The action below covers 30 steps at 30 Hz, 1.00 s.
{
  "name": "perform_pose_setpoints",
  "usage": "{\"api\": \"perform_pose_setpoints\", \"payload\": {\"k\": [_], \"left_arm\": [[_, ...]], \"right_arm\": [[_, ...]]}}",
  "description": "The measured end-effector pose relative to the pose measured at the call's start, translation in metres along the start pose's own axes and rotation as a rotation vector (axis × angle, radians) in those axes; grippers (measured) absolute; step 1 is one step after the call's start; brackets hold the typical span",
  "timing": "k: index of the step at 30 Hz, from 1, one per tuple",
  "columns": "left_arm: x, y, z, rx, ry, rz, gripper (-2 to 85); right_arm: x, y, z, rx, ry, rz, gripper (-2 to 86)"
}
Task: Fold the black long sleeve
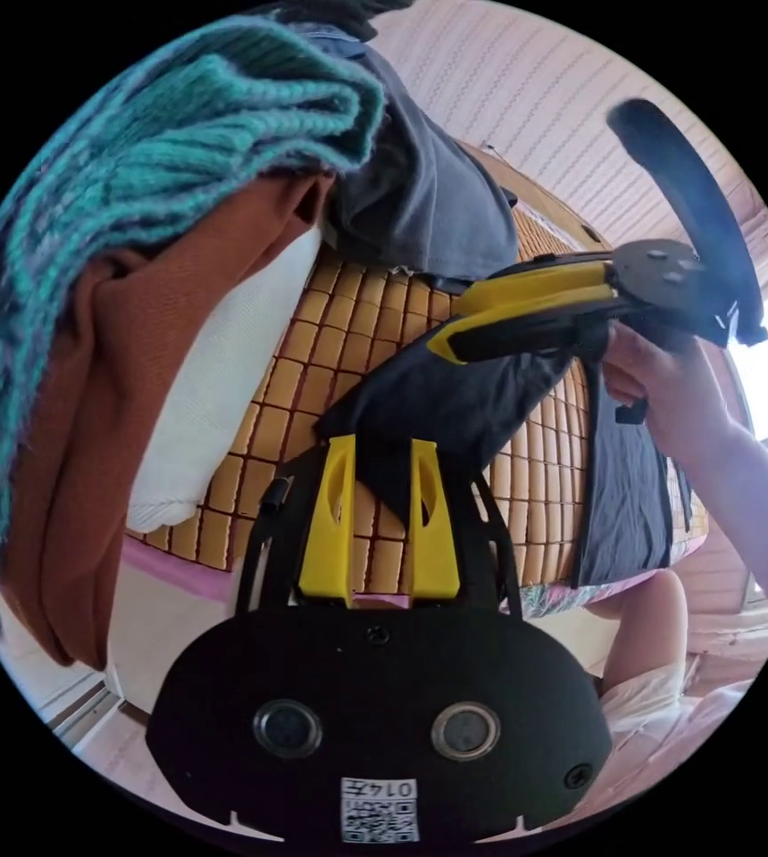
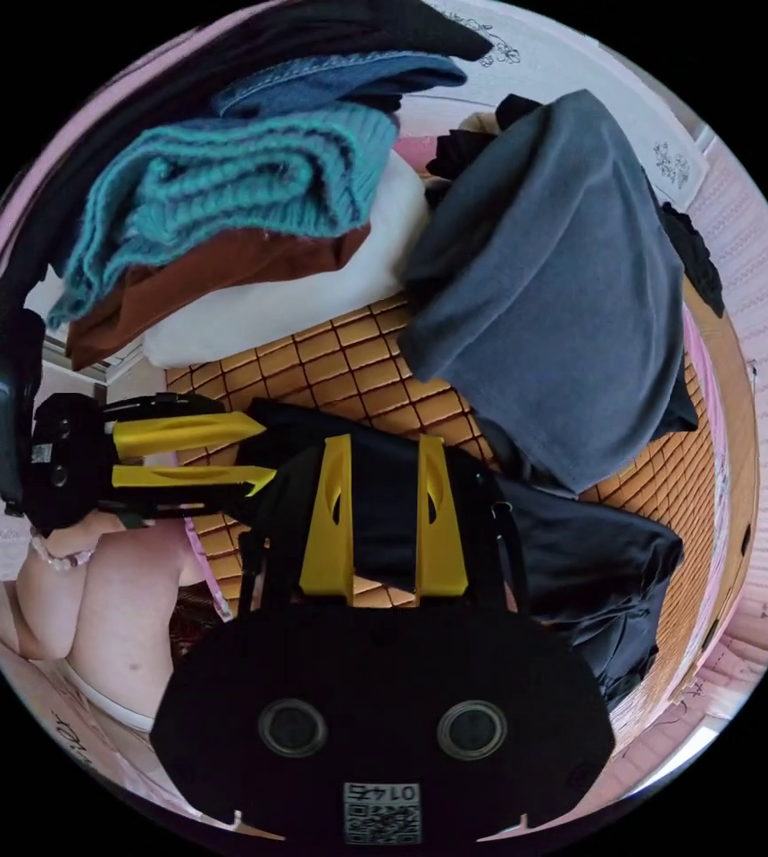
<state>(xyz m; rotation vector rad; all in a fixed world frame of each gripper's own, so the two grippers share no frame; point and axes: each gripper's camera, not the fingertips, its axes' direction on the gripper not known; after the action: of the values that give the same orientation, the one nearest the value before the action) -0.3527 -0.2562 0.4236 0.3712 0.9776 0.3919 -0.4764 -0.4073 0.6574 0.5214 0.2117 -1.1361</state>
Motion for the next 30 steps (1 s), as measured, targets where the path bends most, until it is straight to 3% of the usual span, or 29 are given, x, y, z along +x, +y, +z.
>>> {"api": "perform_pose_setpoints", "payload": {"k": [3, 5, 8, 15, 21, 26, 30], "left_arm": [[0.009, 0.002, 0.006, 0.01, -0.048, 0.014, 7.1], [0.01, 0.002, 0.01, 0.007, -0.053, -0.007, 4.9], [0.016, 0.005, 0.012, 0.026, -0.017, 0.0, 0.0], [0.043, 0.013, 0.015, 0.082, 0.018, 0.069, -1.0], [0.088, 0.039, -0.015, 0.465, 0.132, 0.239, -0.9], [0.191, 0.073, -0.04, 0.733, 0.5, 0.652, 0.3], [0.256, 0.092, -0.022, 0.565, 0.736, 0.869, 3.9]], "right_arm": [[-0.005, 0.009, 0.003, -0.026, -0.003, -0.011, 8.1], [0.0, 0.021, -0.001, -0.044, 0.012, 0.015, 1.0], [0.011, 0.041, -0.014, -0.022, -0.046, 0.064, -0.3], [0.046, 0.109, -0.069, 0.12, -0.134, 0.164, -0.3], [0.092, 0.217, -0.16, 0.376, -0.189, 0.32, -0.2], [0.101, 0.412, -0.277, 0.694, -0.141, 0.52, 0.2], [0.096, 0.542, -0.28, 0.507, 0.033, 0.826, 1.0]]}}
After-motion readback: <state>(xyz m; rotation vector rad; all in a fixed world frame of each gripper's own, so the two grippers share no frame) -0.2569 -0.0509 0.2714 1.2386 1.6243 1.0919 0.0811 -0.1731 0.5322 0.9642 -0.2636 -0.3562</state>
